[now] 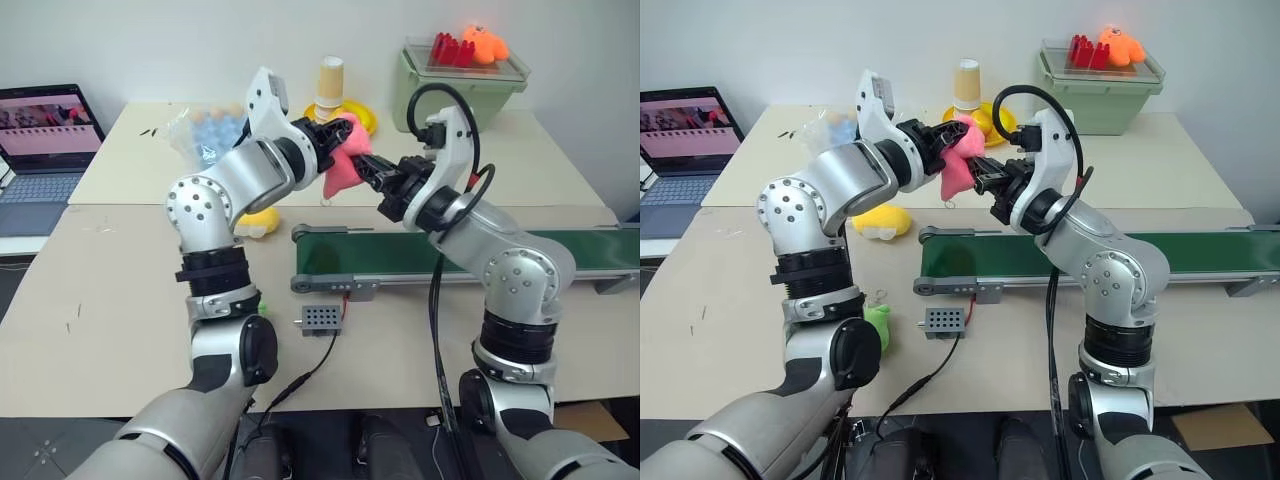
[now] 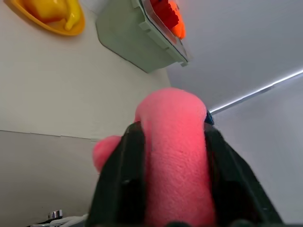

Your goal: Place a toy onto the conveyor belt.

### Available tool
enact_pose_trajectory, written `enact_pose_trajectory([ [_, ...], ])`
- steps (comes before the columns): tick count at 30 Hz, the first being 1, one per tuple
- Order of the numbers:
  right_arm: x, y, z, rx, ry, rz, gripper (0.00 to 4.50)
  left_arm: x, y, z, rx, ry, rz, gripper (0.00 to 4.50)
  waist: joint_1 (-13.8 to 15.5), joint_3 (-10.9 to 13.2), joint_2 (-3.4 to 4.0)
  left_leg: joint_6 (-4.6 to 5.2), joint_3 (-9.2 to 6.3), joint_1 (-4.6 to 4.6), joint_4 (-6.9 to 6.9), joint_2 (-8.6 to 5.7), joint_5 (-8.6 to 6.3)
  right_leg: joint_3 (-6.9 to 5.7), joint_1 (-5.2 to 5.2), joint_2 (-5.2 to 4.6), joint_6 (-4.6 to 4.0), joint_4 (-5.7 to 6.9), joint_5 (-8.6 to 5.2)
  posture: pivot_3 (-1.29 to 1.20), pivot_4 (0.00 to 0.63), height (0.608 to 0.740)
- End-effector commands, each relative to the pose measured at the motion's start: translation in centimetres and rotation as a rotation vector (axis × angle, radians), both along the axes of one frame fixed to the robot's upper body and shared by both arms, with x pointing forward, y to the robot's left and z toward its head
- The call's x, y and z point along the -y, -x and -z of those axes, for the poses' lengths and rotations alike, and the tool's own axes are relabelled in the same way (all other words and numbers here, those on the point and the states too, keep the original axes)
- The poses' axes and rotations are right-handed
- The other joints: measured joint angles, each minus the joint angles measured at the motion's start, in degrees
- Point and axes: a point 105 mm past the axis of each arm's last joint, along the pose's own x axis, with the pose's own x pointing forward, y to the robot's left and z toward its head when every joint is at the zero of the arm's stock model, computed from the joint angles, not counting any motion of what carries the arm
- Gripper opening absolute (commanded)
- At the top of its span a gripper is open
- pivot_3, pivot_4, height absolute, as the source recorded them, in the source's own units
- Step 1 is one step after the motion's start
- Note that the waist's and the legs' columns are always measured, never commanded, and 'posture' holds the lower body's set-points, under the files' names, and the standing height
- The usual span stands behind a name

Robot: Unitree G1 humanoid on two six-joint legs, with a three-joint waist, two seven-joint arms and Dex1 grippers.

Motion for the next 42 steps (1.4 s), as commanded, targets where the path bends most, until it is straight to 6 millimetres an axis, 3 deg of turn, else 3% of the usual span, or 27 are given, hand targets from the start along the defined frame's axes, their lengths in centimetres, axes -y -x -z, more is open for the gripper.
enact_pose_trajectory([
  [1, -0.1, 0.4, -1.4, 0.061, 0.02, -0.016, 0.0, -0.3, 1.6, -3.9, 0.148, -0.021, 0.098, 2.69, 0.0, 0.0, 0.01, 0.0, -0.01, 0.0, 0.0, 0.0, 0.0, 0.0, 0.0, 0.0, 0.0, 0.0, 0.0, 0.0, 0.15, 0.734],
  [6, 0.6, 0.4, -1.3, 0.086, 0.112, -0.011, 0.0, -4.4, 2.1, -6.5, 0.243, -0.116, 0.089, 2.69, -0.2, 0.0, 0.04, -0.04, 0.01, 0.02, -0.06, 0.01, 0.02, 0.0, -0.03, 0.01, 0.0, 0.0, 0.0, 0.0, 0.15, 0.734],
  [10, 1.6, 0.4, -1.5, 0.137, 0.237, -0.001, 0.0, -6.5, 3.6, -7.1, 0.321, -0.275, 0.143, 2.69, -0.3, 0.0, 0.05, -0.22, 0.06, 0.23, -0.39, -0.01, 0.12, 0.05, -0.02, 0.02, -0.03, 0.0, -0.04, 0.0, 0.15, 0.734],
  [13, 2.2, 0.4, -1.8, 0.185, 0.343, -0.004, 0.0, -6.9, 5.0, -6.6, 0.371, -0.396, 0.225, 2.69, -0.1, 0.0, 0.05, -0.41, 0.17, 0.29, -0.66, -0.03, 0.24, -0.01, -0.05, 0.03, -0.13, 0.0, -0.1, 0.0, 0.15, 0.734],
  [16, 3.1, 0.9, -2.4, 0.321, 0.596, -0.032, 0.0, -6.8, 7.7, -6.2, 0.452, -0.506, 0.384, 2.69, -0.1, 0.1, 0.08, -0.48, 0.29, 0.32, -0.78, -0.03, 0.27, -0.01, -0.1, 0.03, -0.23, 0.02, -0.17, 0.0, 0.15, 0.734],
  [19, 3.8, 1.5, -2.3, 0.426, 0.817, -0.073, 0.0, -7.2, 9.1, -5.4, 0.481, -0.594, 0.473, 2.69, -0.2, 0.1, 0.08, -0.49, 0.4, 0.33, -0.91, -0.02, 0.27, 0.0, -0.17, 0.03, -0.24, 0.01, -0.29, 0.0, 0.15, 0.734],
  [25, 3.2, 2.7, -0.6, 0.616, 1.162, -0.221, 0.0, -8.3, 9.5, -3.3, 0.497, -0.752, 0.566, 2.69, -0.4, 0.1, 0.09, -0.62, 0.52, 0.52, -0.96, 0.02, 0.33, 0.06, -0.15, 0.05, -0.22, 0.05, -0.49, 0.0, 0.15, 0.734],
  [28, 2.9, 2.7, 1.7, 0.647, 1.259, -0.281, 0.0, -8.4, 9.8, -2.6, 0.529, -0.792, 0.611, 2.69, -0.2, 0.1, 0.08, -0.69, 0.53, 0.62, -0.92, 0.04, 0.37, 0.1, -0.11, 0.04, -0.03, 0.09, -0.74, 0.0, 0.15, 0.734],
  [35, 1.2, 3.4, 4.4, 0.686, 1.327, -0.363, 0.0, -9.0, 11.3, -1.1, 0.556, -0.863, 0.724, 2.69, -0.1, 0.1, 0.07, -0.66, 0.44, 0.51, -0.87, 0.05, 0.37, 0.06, -0.16, 0.03, -0.38, 0.12, -0.62, 0.0, 0.15, 0.734],
  [42, 0.8, 3.6, 6.6, 0.69, 1.366, -0.373, 0.0, -9.8, 11.9, 1.2, 0.537, -0.987, 0.788, 2.69, 0.0, 0.1, 0.06, -0.64, 0.26, 0.52, -0.78, 0.05, 0.36, 0.05, -0.12, 0.03, -0.1, 0.16, -0.82, 0.0, 0.15, 0.734],
])
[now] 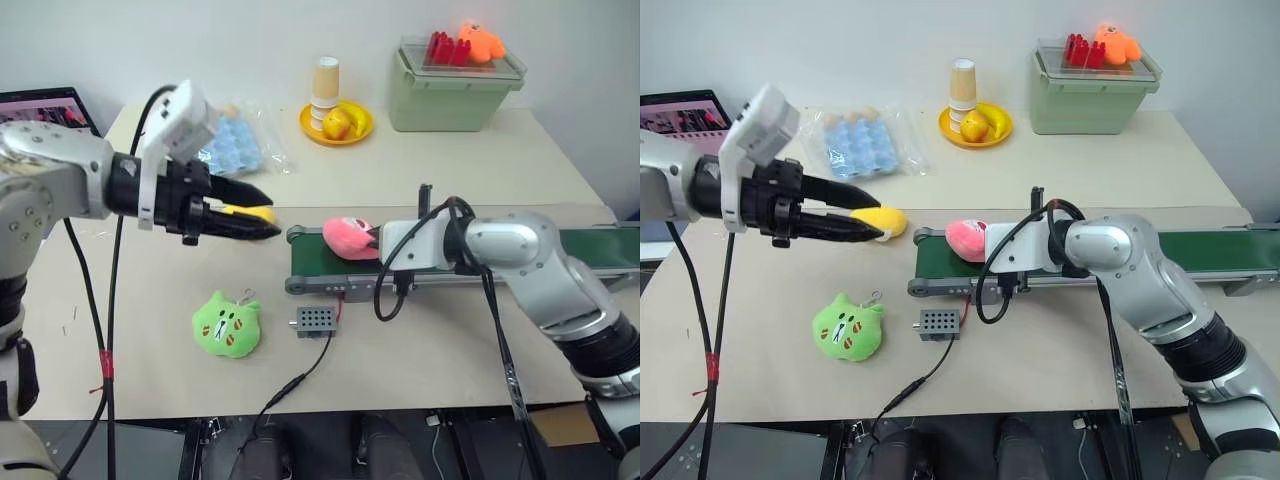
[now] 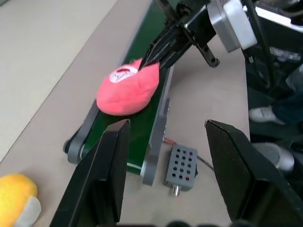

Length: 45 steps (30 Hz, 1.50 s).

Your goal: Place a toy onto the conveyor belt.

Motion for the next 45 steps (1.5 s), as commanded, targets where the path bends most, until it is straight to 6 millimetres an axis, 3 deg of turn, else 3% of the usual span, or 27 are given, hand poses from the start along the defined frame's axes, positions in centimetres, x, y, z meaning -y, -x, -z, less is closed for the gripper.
enact_pose_trajectory([
  [1, -0.3, 0.3, -0.2, 0.045, 0.015, -0.019, 0.0, -0.4, 0.6, 0.1, 0.059, -0.077, 0.033, 2.69, 0.0, 0.0, -0.02, 0.0, -0.01, 0.0, 0.01, 0.0, 0.0, 0.0, 0.0, 0.0, 0.0, 0.01, 0.0, 0.0, 0.15, 0.734],
  [7, 0.2, -0.1, 0.2, 0.039, 0.01, 0.021, 0.0, -0.7, 0.4, 0.7, 0.073, -0.125, 0.035, 2.69, 0.0, 0.0, -0.03, 0.03, -0.12, 0.03, 0.03, 0.03, -0.01, 0.02, 0.01, 0.03, -0.03, 0.02, -0.01, 0.0, 0.15, 0.734],
  [8, 0.3, -0.2, 0.2, 0.033, 0.006, 0.028, 0.8, -0.7, 0.3, 0.7, 0.075, -0.125, 0.036, 2.78, 0.0, 0.0, -0.03, 0.03, -0.13, 0.04, 0.03, 0.03, -0.01, 0.03, 0.01, 0.03, -0.03, 0.03, -0.02, 0.0, 0.15, 0.734],
  [10, 0.5, -0.2, 0.3, 0.022, 0.0, 0.039, 1.31, -0.5, 0.3, 0.6, 0.078, -0.123, 0.039, 2.78, 0.0, 0.0, -0.03, 0.04, -0.15, 0.04, 0.02, 0.03, -0.02, 0.03, 0.01, 0.03, -0.04, 0.02, -0.02, 0.0, 0.15, 0.734],
  [19, 1.4, -0.1, -0.6, 0.006, 0.021, 0.059, 4.47, 0.1, -0.4, 0.6, 0.081, -0.104, 0.035, 2.78, 0.1, 0.0, -0.03, 0.07, -0.2, 0.02, 0.04, 0.02, -0.03, 0.03, 0.01, 0.03, -0.06, 0.03, -0.01, 0.0, 0.15, 0.734],
  [27, 2.4, 0.8, -2.1, -0.039, 0.069, 0.069, 4.49, 0.1, -0.5, 0.6, 0.084, -0.104, 0.031, 2.78, 0.1, 0.0, -0.03, 0.09, -0.23, 0.01, 0.05, 0.03, -0.04, 0.02, 0.01, 0.04, -0.12, 0.02, 0.03, 0.0, 0.15, 0.734],
  [33, 2.2, 1.3, -4.6, -0.039, 0.048, 0.071, 4.49, 0.0, -0.7, 0.8, 0.084, -0.104, 0.028, 2.78, 0.1, 0.0, -0.03, 0.1, -0.25, 0.01, 0.07, 0.03, -0.05, 0.02, 0.02, 0.04, -0.14, 0.03, 0.04, 0.0, 0.15, 0.734],
  [36, 1.5, 2.0, -5.8, -0.135, -0.079, 0.053, 4.49, -0.1, -0.8, 0.8, 0.082, -0.102, 0.023, 2.78, 0.1, 0.0, -0.03, 0.1, -0.25, 0.01, 0.06, 0.03, -0.05, 0.01, 0.02, 0.04, -0.33, 0.02, 0.15, 0.0, 0.15, 0.734],
  [40, 0.7, 3.8, -8.1, -0.408, -0.366, -0.008, 4.49, -0.6, -0.8, 0.8, 0.068, -0.078, 0.008, 2.78, 0.1, 0.0, -0.04, 0.11, -0.25, -0.01, 0.08, 0.03, -0.05, 0.01, 0.02, 0.04, -0.36, 0.04, 0.18, 0.0, 0.15, 0.734],
  [45, 2.3, 4.4, -10.0, -0.64, -0.587, -0.018, 4.49, -2.3, -0.9, 1.1, 0.097, -0.022, -0.019, 2.78, 0.2, 0.0, -0.04, 0.14, -0.27, -0.01, 0.06, 0.05, -0.07, -0.02, 0.03, 0.04, -0.4, 0.1, 0.21, 0.0, 0.15, 0.734],
])
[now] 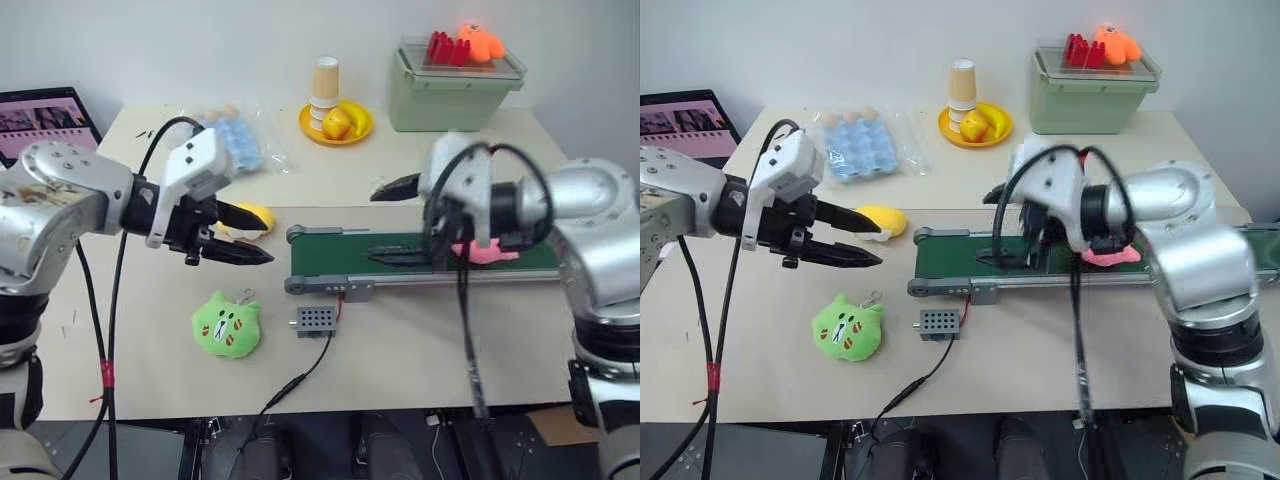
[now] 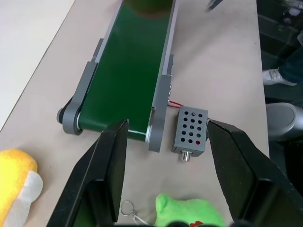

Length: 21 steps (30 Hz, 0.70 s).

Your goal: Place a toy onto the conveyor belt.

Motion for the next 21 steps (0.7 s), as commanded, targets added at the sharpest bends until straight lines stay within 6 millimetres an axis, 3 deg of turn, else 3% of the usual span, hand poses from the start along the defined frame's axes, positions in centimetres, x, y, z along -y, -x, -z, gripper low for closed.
enact_pose_trajectory([
  [1, 1.6, 0.3, -1.3, -0.117, -0.121, 0.021, 4.49, -1.1, 0.2, -1.2, 0.085, 0.048, -0.008, 2.78, 0.0, 0.0, -0.01, 0.01, 0.0, 0.0, 0.0, 0.0, 0.0, -0.01, 0.01, 0.0, 0.0, -0.01, 0.0, 0.0, 0.15, 0.734],
  [7, 3.0, 0.2, -0.1, -0.203, -0.11, 0.037, 4.49, -1.9, 1.3, 0.3, 0.02, 0.225, -0.041, 2.78, 0.3, 0.0, -0.01, 0.06, 0.0, -0.01, -0.02, -0.01, -0.03, 0.0, 0.01, -0.03, 0.0, -0.04, 0.0, 0.0, 0.15, 0.734],
  [12, 3.5, -0.5, 0.5, -0.212, -0.099, 0.065, 4.49, -3.6, 1.7, 4.8, 0.053, 0.07, -0.074, 2.78, -0.2, 0.0, -0.01, 0.05, 0.04, 0.04, -0.02, 0.0, -0.04, 0.03, 0.01, -0.05, 0.0, -0.08, 0.01, 0.0, 0.15, 0.734],
  [16, 4.1, -0.9, 0.9, -0.213, -0.08, 0.103, 4.49, -3.3, 2.8, 6.3, 0.044, 0.041, -0.035, 2.78, -0.1, 0.0, -0.01, 0.05, 0.04, 0.07, -0.01, 0.04, -0.04, 0.02, 0.02, -0.08, -0.02, -0.08, 0.02, 0.0, 0.15, 0.734],
  [21, 4.7, -0.7, 1.1, -0.214, -0.056, 0.12, 4.49, -4.5, 3.2, 8.6, 0.056, -0.063, -0.023, 2.78, 0.1, 0.0, 0.0, 0.09, 0.05, 0.03, -0.06, 0.05, -0.06, 0.02, -0.01, -0.15, -0.02, -0.14, 0.02, 0.0, 0.15, 0.734],
])
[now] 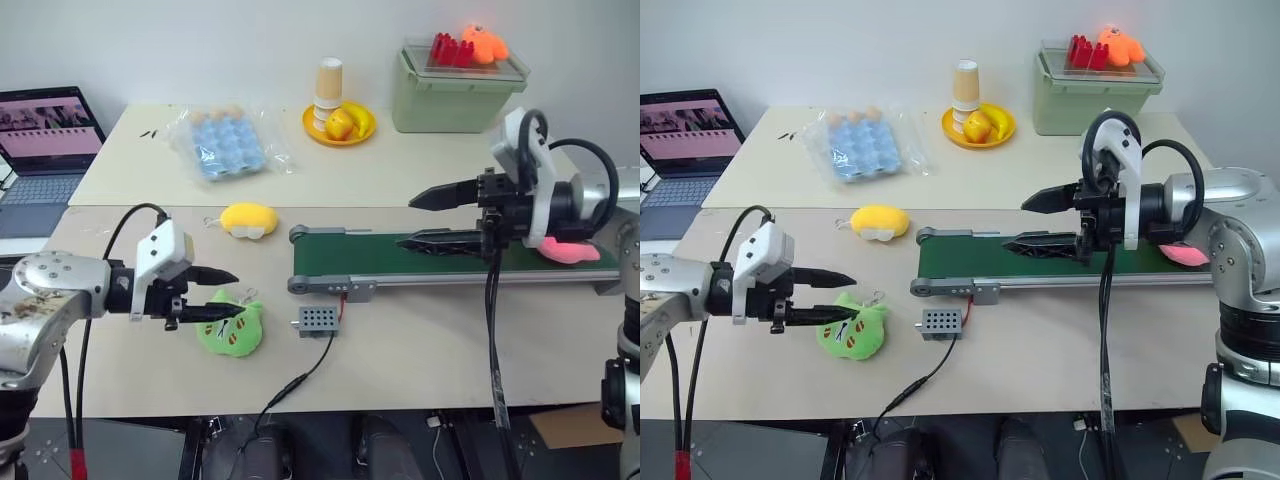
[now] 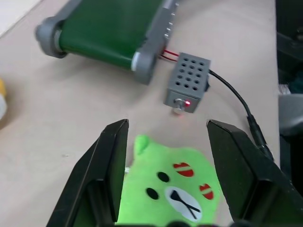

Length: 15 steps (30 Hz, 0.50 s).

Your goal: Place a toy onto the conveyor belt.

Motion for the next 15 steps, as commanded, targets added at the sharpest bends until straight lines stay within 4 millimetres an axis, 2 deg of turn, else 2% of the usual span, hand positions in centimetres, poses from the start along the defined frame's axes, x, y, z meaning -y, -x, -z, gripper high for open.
enact_pose_trajectory([
  [1, 0.3, 0.6, -1.0, 0.051, 0.011, -0.009, 4.49, -0.4, 0.2, 0.7, 0.054, -0.077, 0.04, 2.78, 0.1, 0.0, 0.0, 0.0, 0.0, 0.0, 0.0, 0.01, 0.0, -0.01, 0.0, 0.01, 0.0, 0.0, 0.0, 0.0, 0.15, 0.734],
  [6, 0.2, 1.4, -0.7, 0.041, 0.033, -0.046, 4.49, -0.6, 0.5, 2.5, 0.055, -0.115, 0.068, 2.78, 0.1, 0.0, 0.0, 0.01, 0.0, 0.02, 0.01, 0.04, -0.01, -0.01, 0.0, 0.0, -0.02, 0.0, 0.01, 0.0, 0.15, 0.734],
  [15, 0.1, 1.7, -1.2, 0.069, 0.074, -0.035, 4.49, -2.3, 0.5, 6.0, 0.06, -0.224, 0.086, 2.78, 0.0, 0.0, 0.02, 0.08, 0.02, 0.03, 0.01, 0.06, -0.05, -0.01, -0.01, -0.05, -0.03, -0.01, 0.01, 0.0, 0.15, 0.734],
])
